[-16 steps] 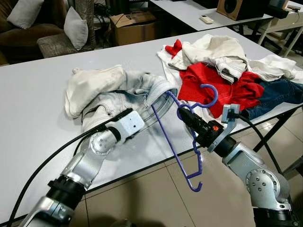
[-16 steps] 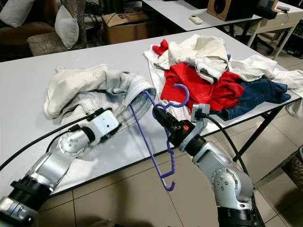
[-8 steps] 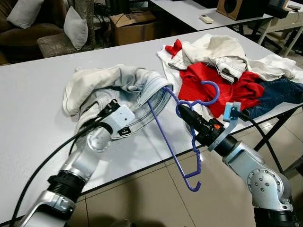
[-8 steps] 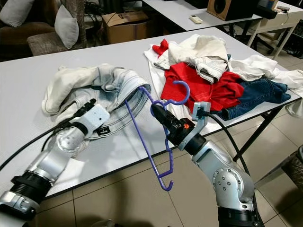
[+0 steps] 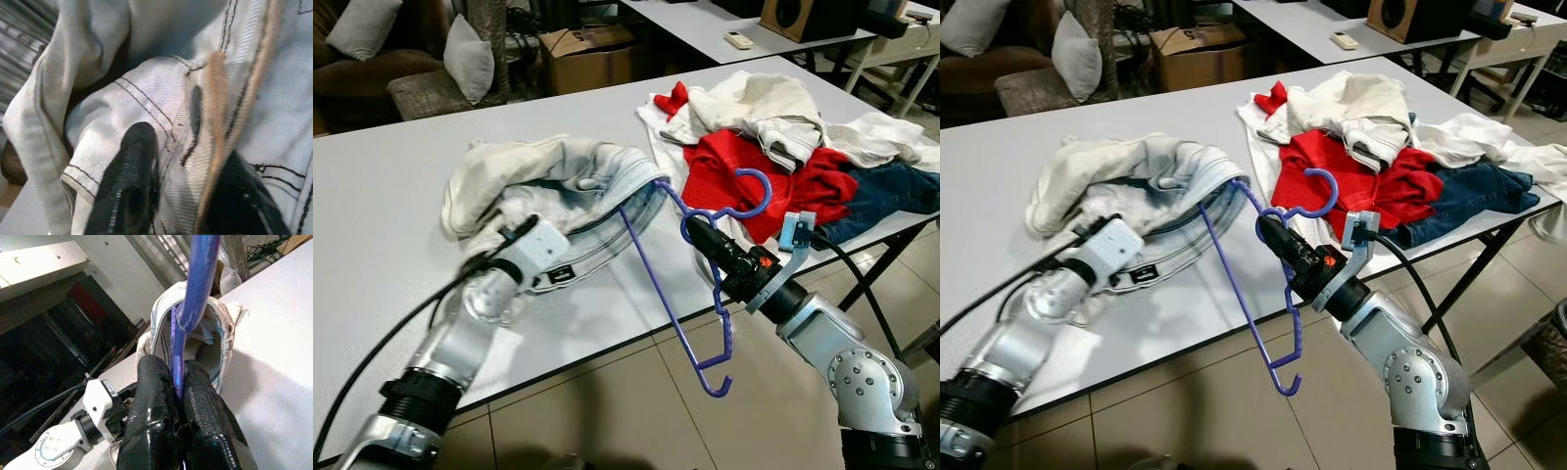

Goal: Hang hanger

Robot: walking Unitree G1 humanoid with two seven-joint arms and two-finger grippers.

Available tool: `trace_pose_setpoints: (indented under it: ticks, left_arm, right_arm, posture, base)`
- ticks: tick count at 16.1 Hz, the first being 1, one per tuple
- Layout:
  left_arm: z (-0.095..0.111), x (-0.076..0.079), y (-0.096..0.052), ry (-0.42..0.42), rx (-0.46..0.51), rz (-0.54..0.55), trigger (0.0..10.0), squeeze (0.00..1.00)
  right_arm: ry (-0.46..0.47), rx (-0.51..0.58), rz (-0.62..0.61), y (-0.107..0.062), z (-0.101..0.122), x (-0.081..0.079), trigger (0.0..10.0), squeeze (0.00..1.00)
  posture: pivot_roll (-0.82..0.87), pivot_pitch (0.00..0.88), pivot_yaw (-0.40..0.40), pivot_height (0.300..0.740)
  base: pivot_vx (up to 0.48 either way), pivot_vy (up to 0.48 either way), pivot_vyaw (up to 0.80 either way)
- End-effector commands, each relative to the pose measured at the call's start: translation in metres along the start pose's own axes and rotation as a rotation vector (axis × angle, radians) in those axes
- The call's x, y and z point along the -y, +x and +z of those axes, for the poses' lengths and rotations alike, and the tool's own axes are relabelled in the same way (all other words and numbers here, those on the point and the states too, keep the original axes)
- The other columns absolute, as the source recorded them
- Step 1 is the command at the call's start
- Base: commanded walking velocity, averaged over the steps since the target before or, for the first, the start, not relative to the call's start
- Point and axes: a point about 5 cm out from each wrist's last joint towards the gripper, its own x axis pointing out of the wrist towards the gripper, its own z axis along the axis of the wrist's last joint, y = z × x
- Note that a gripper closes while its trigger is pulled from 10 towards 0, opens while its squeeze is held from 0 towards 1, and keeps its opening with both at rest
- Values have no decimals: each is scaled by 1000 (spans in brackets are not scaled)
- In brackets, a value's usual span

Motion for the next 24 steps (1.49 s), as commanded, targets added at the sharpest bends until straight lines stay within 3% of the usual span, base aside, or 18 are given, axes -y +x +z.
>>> trace_pose_setpoints:
  ticks: [1,3,6,9,11,13,14,15,16,17,18,19,21,22,23,24]
  left_arm:
    - [-1,-7,-2,-23,-4,6,0,0]
    - [6,-6,0,-103,47,-33,0,0]
    - [5,2,0,-229,45,-105,0,0]
    - [17,-6,1,-311,102,-120,0,0]
    - [29,-20,0,-308,151,-154,0,0]
    - [28,-40,-6,-178,154,-216,0,0]
    - [26,-65,-13,-62,143,-270,0,0]
    - [26,-86,-18,-5,132,-272,0,0]
    - [27,-95,-19,4,128,-260,0,0]
    - [33,-126,-24,-8,122,-230,0,0]
    - [37,-137,-28,-36,135,-240,0,0]
    - [51,-149,-36,-146,209,-302,0,0]
    - [70,-149,-46,-273,314,-428,0,0]
    - [92,-143,-50,-400,417,-523,118,0]
    - [92,-143,-50,-400,417,-523,118,0]
    - [109,-137,-47,-490,478,-542,392,0]
  right_arm:
    - [-7,28,6,1,8,1,10000,0]
    - [-18,26,-2,1,7,2,10000,0]
    - [-51,22,-17,3,2,2,10000,0]
    - [-63,-17,-38,5,-5,4,10000,0]
    - [-75,-43,-92,12,-10,11,10000,0]
    - [-74,-8,-157,23,-7,21,10000,0]
    - [-70,19,-183,35,0,29,10000,0]
    - [-89,30,-189,45,8,32,10000,0]
    - [-101,34,-190,49,11,33,10000,0]
    - [-133,96,-187,63,35,35,10000,0]
    - [-128,147,-182,69,49,35,10000,0]
    - [-111,226,-182,77,72,34,10000,0]
    - [-88,254,-181,82,81,35,10000,0]
    - [-70,231,-149,90,76,32,10000,0]
    - [-70,231,-149,90,76,32,10000,0]
    - [-24,219,-106,97,69,27,10000,0]
  posture:
    - [-73,9,32,740]
    - [-75,7,37,740]
    - [-79,3,44,740]
    - [-70,0,43,740]
    - [-64,0,45,740]
    - [-50,1,47,740]
    - [-42,2,48,740]
    - [-37,2,48,740]
    - [-37,2,48,740]
    - [-23,2,47,740]
    - [-23,2,47,740]
    - [-12,2,40,740]
    - [-3,1,36,740]
    - [-3,1,36,740]
    - [-3,1,36,740]
    - [-3,1,36,740]
  base:
    - [0,0,0]
    - [0,0,0]
    - [0,0,0]
    - [0,0,0]
    - [0,0,0]
    - [0,0,0]
    - [0,0,0]
    - [0,0,0]
    - [0,0,0]
    - [0,0,0]
    - [0,0,0]
    - [0,0,0]
    - [0,0,0]
    - [0,0,0]
    - [0,0,0]
    - [0,0,0]
